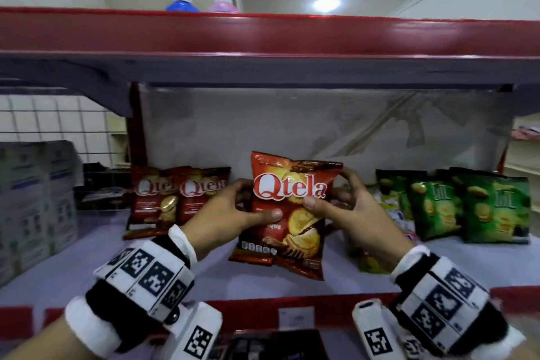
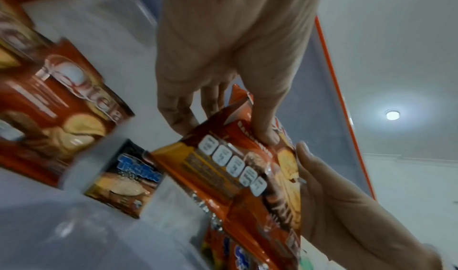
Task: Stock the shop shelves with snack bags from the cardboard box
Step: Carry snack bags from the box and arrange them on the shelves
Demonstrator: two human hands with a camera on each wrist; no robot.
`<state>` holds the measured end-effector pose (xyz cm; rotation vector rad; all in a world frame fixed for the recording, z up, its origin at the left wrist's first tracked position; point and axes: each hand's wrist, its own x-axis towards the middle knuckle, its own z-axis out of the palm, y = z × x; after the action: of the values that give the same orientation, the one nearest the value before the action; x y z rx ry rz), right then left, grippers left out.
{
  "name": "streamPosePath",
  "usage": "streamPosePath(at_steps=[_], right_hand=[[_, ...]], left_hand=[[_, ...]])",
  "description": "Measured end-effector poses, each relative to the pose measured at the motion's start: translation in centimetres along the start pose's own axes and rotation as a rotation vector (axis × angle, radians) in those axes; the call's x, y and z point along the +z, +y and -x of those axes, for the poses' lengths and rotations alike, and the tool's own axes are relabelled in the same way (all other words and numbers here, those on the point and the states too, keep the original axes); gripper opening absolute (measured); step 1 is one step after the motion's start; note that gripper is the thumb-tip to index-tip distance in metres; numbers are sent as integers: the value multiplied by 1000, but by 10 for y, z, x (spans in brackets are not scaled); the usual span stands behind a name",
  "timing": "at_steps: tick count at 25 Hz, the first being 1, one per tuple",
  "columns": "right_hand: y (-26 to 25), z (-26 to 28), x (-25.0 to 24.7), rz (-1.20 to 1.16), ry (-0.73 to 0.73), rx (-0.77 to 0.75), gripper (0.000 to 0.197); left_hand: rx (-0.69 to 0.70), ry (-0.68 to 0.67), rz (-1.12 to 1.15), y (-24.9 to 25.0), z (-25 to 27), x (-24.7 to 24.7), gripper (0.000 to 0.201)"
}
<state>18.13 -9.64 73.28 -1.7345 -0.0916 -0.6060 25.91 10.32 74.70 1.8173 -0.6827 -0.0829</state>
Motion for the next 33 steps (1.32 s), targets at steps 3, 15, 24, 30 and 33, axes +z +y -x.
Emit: streamPosePath(at_steps=[3, 15, 24, 30, 33], right_hand=[[18, 2, 52, 130, -40, -11, 73], [72, 29, 128, 852, -92, -102, 33], [67, 36, 130, 857, -63, -70, 30], [67, 35, 130, 859, -72, -29, 29], [68, 35, 130, 861, -66, -21, 29]], left_hand=[[-55, 147, 4, -30, 7, -54, 75], [-176, 515, 31, -108, -17, -181, 58], [-307, 444, -158, -127, -53, -187, 59], [-455, 372, -181, -129, -53, -187, 56], [-445, 366, -143, -129, -52, -186, 55]])
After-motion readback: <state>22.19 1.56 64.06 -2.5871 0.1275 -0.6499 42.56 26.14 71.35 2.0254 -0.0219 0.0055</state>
